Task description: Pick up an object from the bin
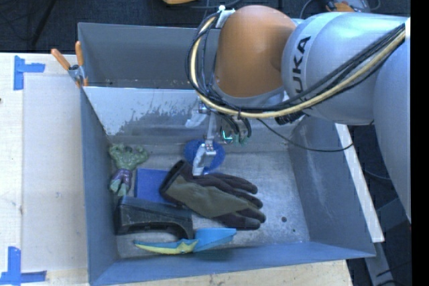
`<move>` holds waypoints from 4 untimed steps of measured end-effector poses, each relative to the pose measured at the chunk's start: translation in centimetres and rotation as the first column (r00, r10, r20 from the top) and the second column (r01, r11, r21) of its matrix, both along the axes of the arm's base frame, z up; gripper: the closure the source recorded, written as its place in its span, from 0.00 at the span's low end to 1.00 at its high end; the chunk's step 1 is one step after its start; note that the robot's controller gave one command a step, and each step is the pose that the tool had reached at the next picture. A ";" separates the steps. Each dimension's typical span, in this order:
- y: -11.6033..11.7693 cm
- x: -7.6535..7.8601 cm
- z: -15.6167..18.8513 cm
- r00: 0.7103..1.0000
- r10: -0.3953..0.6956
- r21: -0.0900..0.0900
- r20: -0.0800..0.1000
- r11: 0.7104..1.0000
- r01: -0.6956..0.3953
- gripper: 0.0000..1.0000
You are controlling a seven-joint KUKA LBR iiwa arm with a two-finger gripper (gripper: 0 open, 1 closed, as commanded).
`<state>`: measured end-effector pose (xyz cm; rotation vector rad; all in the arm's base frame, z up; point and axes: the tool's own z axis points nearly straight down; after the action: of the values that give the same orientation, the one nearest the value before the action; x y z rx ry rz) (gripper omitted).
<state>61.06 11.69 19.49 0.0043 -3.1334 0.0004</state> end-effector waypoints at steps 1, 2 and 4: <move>0.0 0.2 0.5 1.000 -0.002 0.001 0.008 1.000 0.002 0.00; 1.1 -1.3 -11.1 0.999 -0.033 0.000 0.007 0.999 0.033 1.00; 1.0 -1.5 -7.3 0.999 -0.052 0.000 0.006 0.999 0.052 1.00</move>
Offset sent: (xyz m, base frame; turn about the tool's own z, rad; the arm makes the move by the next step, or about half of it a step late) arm -0.0188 0.0112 -0.1249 0.0326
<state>59.61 12.69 12.18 -0.0777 -3.1381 0.0009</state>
